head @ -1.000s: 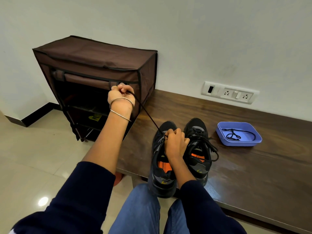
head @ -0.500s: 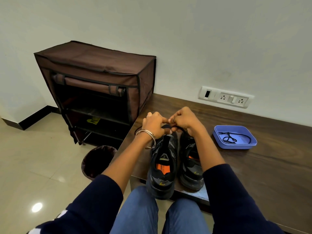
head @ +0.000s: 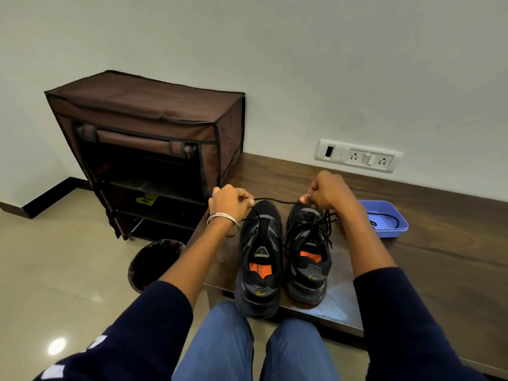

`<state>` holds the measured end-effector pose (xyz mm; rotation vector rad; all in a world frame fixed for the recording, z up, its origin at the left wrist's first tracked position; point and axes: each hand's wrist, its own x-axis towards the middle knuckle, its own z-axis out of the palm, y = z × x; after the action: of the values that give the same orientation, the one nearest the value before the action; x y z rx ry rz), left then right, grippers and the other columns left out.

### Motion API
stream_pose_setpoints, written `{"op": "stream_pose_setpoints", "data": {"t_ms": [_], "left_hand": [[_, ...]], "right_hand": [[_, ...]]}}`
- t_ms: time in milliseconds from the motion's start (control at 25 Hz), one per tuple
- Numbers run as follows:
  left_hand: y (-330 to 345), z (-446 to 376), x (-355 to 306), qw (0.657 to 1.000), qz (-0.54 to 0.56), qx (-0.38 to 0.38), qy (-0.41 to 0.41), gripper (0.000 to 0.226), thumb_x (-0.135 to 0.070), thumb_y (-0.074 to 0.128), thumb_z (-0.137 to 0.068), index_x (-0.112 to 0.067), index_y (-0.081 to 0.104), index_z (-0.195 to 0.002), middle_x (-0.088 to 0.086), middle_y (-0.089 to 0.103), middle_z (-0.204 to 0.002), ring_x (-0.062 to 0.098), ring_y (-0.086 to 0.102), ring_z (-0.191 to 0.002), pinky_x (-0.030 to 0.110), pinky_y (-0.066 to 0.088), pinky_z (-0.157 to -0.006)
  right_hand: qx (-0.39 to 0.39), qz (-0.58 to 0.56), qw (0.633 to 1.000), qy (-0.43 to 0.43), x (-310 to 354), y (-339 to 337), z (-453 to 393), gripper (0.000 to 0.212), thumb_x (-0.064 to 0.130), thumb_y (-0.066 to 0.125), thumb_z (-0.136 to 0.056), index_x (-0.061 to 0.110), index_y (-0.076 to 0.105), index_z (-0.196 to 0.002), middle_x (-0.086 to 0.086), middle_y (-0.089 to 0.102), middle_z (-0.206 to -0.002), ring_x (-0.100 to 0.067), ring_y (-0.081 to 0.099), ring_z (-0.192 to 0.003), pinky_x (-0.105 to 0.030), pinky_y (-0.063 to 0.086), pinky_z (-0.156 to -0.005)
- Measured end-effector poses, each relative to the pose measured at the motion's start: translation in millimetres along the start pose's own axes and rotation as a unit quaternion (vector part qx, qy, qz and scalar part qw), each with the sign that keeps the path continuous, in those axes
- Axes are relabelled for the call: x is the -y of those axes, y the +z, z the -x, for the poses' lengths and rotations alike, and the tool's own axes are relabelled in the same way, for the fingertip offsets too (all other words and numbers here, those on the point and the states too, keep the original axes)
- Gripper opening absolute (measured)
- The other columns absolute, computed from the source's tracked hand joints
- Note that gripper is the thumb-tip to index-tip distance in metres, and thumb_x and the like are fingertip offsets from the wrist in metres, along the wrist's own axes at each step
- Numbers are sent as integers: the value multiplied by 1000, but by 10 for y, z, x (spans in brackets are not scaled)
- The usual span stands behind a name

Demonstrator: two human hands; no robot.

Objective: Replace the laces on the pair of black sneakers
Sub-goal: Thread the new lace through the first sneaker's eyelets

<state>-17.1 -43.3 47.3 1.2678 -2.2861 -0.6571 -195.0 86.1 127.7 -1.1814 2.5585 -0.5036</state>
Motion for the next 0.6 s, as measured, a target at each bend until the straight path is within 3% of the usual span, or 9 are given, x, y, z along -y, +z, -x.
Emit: {"op": "stream_pose_setpoints", "data": {"t_ms": [40, 120, 240, 320, 400, 480, 600], "left_hand": [[-14, -17, -41, 999, 22, 21, 36, 21, -42, 68, -83, -38, 71, -104, -9, 63, -108, 24, 40, -111, 35, 36, -90], [-41, -15, -175, 984, 106, 68, 122, 38, -41, 72, -80, -39, 66, -118, -10, 65, -111, 18, 42, -107, 31, 37, -93], [-85, 51, -335, 963, 181, 62, 188, 16, -25, 70, -86, -23, 75, -100, -3, 73, -78, -4, 56, -80, 13, 37, -79], [-154, 72, -315, 958, 234, 56, 155, 14, -14, 61, -92, -13, 75, -95, 0, 68, -64, -4, 58, -63, 8, 38, -71], [-189, 46, -177, 957, 261, 69, 108, 22, -7, 51, -96, -11, 72, -88, -4, 56, -52, 1, 49, -47, 15, 40, -58], [-189, 26, -59, 960, 258, 72, 78, 31, -3, 44, -97, -14, 66, -78, -12, 47, -46, 3, 39, -44, 19, 35, -51], [-138, 6, 20, 960, 274, 67, -6, 33, -3, 42, -98, -14, 60, -72, -12, 52, -54, 6, 41, -50, 14, 35, -50]], "right_hand": [[4, 3, 1000, -29, 52, 2, 34, 16, 29, 79, -80, 18, 71, -73, 4, 69, -75, -19, 65, -86, -40, 51, -88], [29, -80, 991, -106, 221, 35, 125, 9, 23, 78, -80, 21, 71, -76, 7, 66, -71, -10, 62, -75, -32, 49, -80], [33, -182, 970, -160, 423, 17, 235, 12, 10, 76, -82, 10, 71, -93, -2, 68, -74, -3, 60, -60, -15, 47, -59], [26, -162, 975, -149, 402, -61, 237, 18, 8, 78, -78, 9, 70, -94, -1, 67, -73, -4, 60, -59, -14, 47, -56], [36, -123, 982, -137, 283, -164, 225, 18, 9, 80, -75, 10, 72, -92, -2, 69, -75, -11, 61, -62, -20, 51, -62], [41, -122, 982, -136, 142, -229, 194, 16, 8, 79, -77, 11, 74, -92, -5, 70, -78, -11, 61, -61, -20, 50, -60], [-11, -129, 985, -111, 12, -174, 135, 15, 7, 73, -84, 11, 73, -98, -4, 67, -81, -8, 56, -65, -19, 46, -60]]}}
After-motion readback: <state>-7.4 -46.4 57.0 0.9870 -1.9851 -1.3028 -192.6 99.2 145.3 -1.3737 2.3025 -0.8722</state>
